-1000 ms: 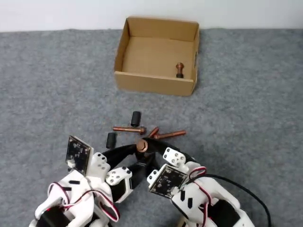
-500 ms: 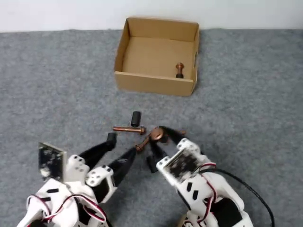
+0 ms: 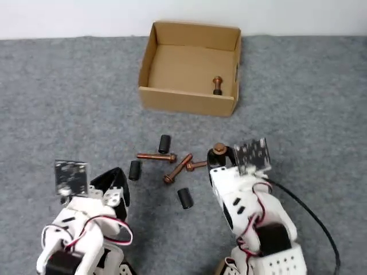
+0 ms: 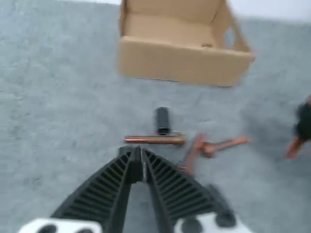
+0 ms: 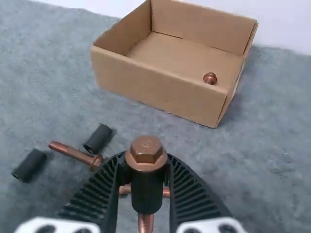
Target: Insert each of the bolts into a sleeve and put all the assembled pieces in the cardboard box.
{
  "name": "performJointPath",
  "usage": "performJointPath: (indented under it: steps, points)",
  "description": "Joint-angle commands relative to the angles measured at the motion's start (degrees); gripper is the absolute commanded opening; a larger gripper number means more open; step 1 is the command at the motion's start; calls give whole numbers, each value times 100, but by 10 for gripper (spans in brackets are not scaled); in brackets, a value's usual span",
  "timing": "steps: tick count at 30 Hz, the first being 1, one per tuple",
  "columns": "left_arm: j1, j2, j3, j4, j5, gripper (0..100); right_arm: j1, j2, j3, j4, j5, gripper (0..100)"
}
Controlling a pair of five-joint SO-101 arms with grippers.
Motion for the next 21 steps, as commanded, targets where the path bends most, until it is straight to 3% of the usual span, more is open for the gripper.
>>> performJointPath:
  steps: [1,9,21]
  points:
    - [-598,44,453,-598,-809,5,48,1209,-1125,-409,-378,8]
    - [-1556,44,2237,-1960,-897,5,154,4066,-3130,-1508,-413,8]
    - [-1556,44,2563,-1987,-870,5,664,8154,-6620,-2703,-404,8]
